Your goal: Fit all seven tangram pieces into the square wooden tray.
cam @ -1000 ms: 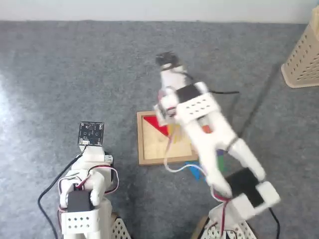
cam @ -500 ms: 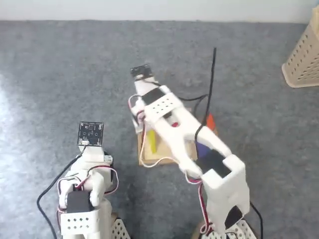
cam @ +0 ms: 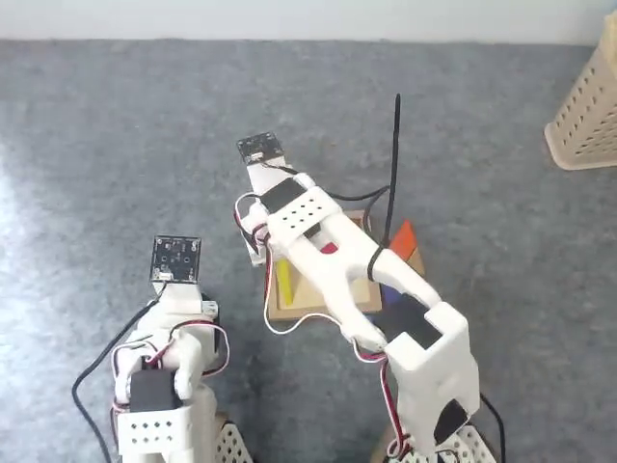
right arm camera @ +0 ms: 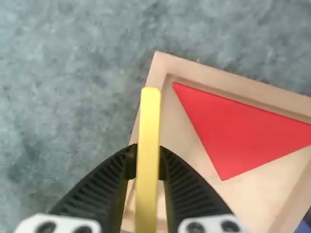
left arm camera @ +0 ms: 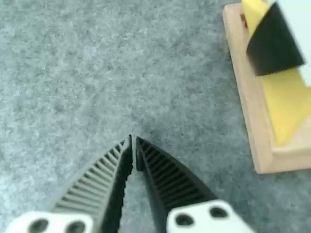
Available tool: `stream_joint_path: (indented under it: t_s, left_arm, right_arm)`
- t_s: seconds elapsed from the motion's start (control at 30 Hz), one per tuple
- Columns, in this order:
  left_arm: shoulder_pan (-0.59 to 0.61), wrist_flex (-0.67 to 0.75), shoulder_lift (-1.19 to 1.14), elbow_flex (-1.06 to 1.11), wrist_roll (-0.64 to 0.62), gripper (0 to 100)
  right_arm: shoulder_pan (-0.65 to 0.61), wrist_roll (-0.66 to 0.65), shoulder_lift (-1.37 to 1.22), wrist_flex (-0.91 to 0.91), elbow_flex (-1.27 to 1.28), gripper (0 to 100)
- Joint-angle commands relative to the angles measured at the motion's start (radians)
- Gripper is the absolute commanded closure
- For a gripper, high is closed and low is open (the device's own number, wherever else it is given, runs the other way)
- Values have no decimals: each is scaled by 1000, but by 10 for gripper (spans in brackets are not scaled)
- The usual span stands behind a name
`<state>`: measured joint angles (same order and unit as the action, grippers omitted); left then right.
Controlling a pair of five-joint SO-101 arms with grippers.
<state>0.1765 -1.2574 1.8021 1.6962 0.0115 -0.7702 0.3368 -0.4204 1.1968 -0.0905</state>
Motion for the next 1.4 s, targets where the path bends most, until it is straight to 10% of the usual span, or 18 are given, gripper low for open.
stream_joint_path:
  t_s: [0.0, 0.7, 0.83, 1.37]
  left_arm:
    - [3, -5, 17, -12, -8, 988]
    - [3, -5, 17, -12, -8, 988]
    - [3, -5, 17, -12, -8, 988]
    - [3, -5, 17, -12, -8, 988]
  right_arm:
    - [2, 9, 7, -10, -51, 871]
    - [154, -64, 130, 101, -89, 862]
    - [170, -195, 271, 116, -18, 991]
    - [199, -417, 708, -526, 802, 991]
